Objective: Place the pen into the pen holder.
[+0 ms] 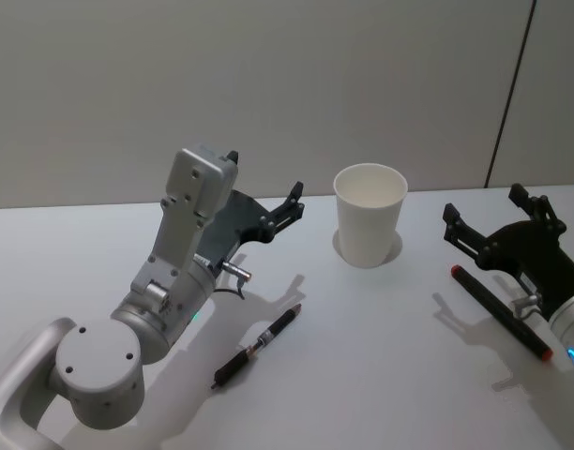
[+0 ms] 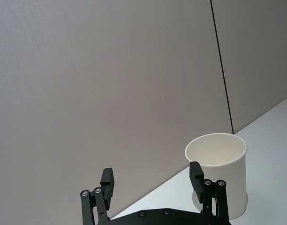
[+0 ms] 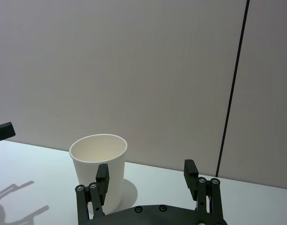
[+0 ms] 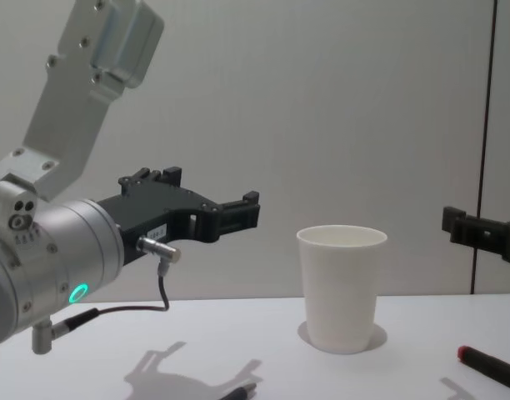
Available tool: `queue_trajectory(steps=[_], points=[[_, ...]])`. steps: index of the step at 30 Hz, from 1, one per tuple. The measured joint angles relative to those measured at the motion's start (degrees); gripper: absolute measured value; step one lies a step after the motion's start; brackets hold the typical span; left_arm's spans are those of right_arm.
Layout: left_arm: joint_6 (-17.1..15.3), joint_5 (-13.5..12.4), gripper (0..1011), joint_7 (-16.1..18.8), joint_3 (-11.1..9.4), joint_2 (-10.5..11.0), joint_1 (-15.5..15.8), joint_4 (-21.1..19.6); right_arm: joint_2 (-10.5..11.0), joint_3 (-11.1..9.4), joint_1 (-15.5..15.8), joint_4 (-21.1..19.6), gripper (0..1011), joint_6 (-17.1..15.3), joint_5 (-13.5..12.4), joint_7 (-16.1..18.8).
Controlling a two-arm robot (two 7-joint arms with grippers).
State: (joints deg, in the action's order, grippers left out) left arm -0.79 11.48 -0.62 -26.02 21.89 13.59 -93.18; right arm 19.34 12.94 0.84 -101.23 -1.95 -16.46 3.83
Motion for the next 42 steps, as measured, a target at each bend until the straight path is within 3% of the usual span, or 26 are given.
queue_trajectory(steps=[10, 23, 31, 42], points=[[0.0, 0.0, 1001, 0.0, 0.0, 0.0, 0.0, 0.0, 1.1, -0.9, 0.5, -0.2, 1001, -0.1, -1.3, 0.8], [0.0, 0.0, 1001, 0.0, 0.0, 0.0, 0.0, 0.0, 4.4, -3.5, 2.9, -1.9, 1001, -1.2, -5.1, 1.2], [0.0, 0.0, 1001, 0.0, 0.0, 0.0, 0.0, 0.0, 6.0, -4.8, 4.5, -3.2, 1001, -3.9, -6.9, 0.5], [0.0, 0.0, 1001, 0.0, 0.0, 0.0, 0.0, 0.0, 7.3, -5.7, 5.4, -4.9, 1001, -11.3, -8.6, -1.1]])
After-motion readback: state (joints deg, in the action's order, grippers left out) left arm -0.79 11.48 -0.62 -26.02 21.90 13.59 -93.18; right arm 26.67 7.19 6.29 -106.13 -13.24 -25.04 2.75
